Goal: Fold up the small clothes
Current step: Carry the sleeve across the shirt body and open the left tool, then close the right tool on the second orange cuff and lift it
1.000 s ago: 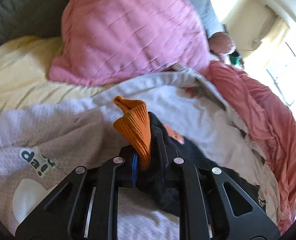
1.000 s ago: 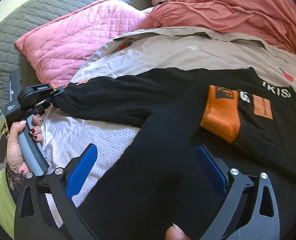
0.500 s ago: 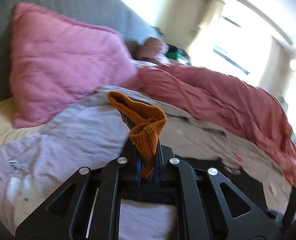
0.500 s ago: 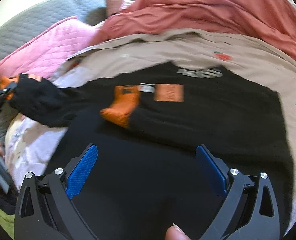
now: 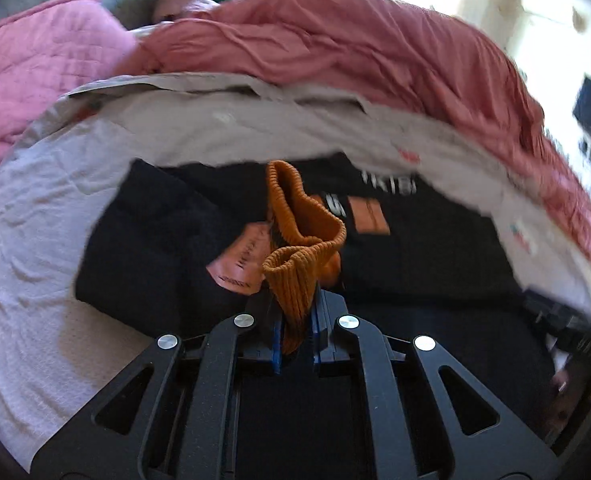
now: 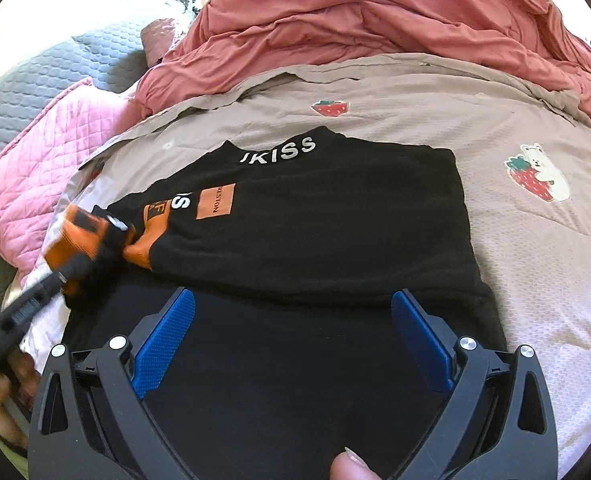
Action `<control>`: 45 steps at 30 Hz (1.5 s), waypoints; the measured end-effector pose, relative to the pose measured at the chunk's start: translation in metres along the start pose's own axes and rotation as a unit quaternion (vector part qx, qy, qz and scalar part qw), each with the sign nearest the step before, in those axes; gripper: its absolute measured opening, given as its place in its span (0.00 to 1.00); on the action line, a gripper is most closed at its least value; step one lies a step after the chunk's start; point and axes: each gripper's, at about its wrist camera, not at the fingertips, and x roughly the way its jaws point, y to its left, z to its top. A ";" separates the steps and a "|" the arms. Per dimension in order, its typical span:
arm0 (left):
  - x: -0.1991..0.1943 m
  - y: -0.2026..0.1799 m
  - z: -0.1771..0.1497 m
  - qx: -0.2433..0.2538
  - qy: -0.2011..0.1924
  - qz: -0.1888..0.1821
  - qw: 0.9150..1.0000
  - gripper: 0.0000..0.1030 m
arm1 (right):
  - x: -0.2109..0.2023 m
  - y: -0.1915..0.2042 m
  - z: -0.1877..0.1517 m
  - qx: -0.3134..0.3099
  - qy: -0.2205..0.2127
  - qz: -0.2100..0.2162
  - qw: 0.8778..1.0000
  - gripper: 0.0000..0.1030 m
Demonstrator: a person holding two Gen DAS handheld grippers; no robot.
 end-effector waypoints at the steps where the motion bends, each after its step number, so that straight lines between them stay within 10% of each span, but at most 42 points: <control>1: 0.001 -0.003 -0.002 0.010 0.001 0.003 1.000 0.05 | -0.001 0.000 0.000 0.000 0.000 0.000 1.000 0.95; 18: -0.035 -0.037 -0.018 0.139 -0.035 -0.095 0.985 0.45 | -0.012 0.014 0.012 -0.003 -0.011 0.013 1.000 0.95; 27: -0.033 0.031 0.007 0.016 -0.059 0.005 0.998 0.67 | 0.010 0.046 0.006 -0.011 0.021 0.061 0.998 0.95; 36: -0.033 0.097 0.015 -0.092 -0.058 0.081 0.991 0.77 | 0.046 0.107 0.000 -0.050 0.054 0.107 0.991 0.95; 41: -0.031 0.113 0.014 -0.123 -0.053 0.086 0.987 0.77 | 0.070 0.113 0.001 -0.016 0.083 0.138 0.987 0.68; 45: -0.031 0.115 0.013 -0.126 -0.055 0.090 0.986 0.77 | 0.081 0.115 -0.002 -0.007 0.090 0.153 0.984 0.25</control>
